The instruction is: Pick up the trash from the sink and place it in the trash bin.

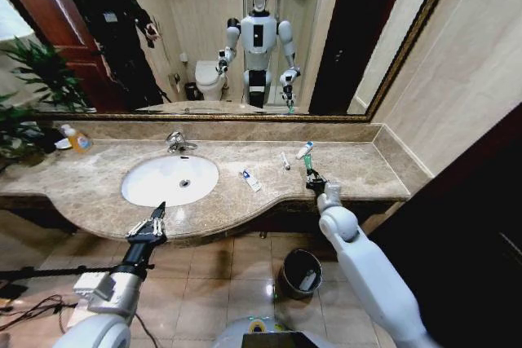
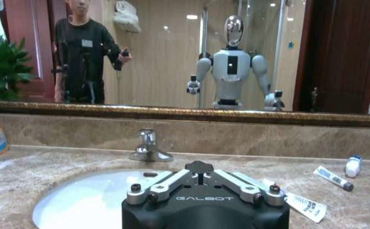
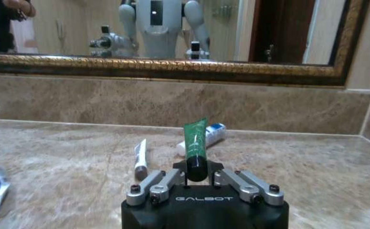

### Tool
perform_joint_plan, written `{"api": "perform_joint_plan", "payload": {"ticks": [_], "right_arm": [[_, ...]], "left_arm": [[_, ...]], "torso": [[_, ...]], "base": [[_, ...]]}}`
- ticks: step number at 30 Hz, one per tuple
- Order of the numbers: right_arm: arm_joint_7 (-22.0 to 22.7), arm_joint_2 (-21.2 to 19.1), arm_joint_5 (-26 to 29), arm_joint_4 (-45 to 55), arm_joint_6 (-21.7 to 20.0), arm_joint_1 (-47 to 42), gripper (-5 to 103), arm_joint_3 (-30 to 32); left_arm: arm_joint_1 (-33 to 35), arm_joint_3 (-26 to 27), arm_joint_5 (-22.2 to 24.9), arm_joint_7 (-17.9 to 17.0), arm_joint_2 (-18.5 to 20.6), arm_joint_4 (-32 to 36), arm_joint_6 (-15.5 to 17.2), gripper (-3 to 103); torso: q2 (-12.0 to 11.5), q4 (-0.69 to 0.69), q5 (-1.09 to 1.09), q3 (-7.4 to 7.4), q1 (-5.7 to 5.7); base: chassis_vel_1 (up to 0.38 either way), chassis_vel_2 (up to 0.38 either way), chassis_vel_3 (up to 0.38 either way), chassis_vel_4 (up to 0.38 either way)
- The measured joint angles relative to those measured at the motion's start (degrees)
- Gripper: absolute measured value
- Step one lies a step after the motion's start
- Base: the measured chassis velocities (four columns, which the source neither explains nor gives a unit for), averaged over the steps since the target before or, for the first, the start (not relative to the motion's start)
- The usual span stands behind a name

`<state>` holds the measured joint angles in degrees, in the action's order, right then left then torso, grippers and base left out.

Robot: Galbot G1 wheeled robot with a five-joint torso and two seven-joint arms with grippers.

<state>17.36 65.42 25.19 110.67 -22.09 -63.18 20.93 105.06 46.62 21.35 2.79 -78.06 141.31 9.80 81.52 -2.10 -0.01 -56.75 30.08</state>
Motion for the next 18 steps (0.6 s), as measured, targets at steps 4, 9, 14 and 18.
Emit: {"api": "perform_joint_plan", "payload": {"ticks": [4, 9, 14, 18], "right_arm": [[-0.38, -0.24, 0.34, 3.34, 0.25, -5.42, 19, 2.08], [-1.58, 0.38, 0.35, 8.10, 1.19, -14.18, 19, 5.03], [-3.73, 2.67, 0.02, 12.55, 2.02, -22.41, 19, 6.24], [-6.55, 4.71, -2.74, 13.37, 4.96, -27.53, 19, 6.53]], "left_arm": [[0.00, 0.00, 0.00, 0.00, 0.00, 0.00, 0.00, 0], [0.00, 0.00, 0.00, -0.01, 0.00, 0.00, 0.00, 0], [0.00, 0.00, 0.00, 0.00, 0.00, 0.00, 0.00, 0], [0.00, 0.00, 0.00, -0.01, 0.00, 0.00, 0.00, 0]], "torso": [[0.00, 0.00, 0.02, 0.00, 0.00], [0.00, 0.00, 0.00, 0.00, 0.00], [0.00, 0.00, 0.01, 0.00, 0.00], [0.00, 0.00, 0.00, 0.00, -0.01]], "base": [[0.000, 0.000, 0.000, 0.000], [0.000, 0.000, 0.000, 0.000], [0.000, 0.000, 0.000, 0.000], [0.000, 0.000, 0.000, 0.000]]}}
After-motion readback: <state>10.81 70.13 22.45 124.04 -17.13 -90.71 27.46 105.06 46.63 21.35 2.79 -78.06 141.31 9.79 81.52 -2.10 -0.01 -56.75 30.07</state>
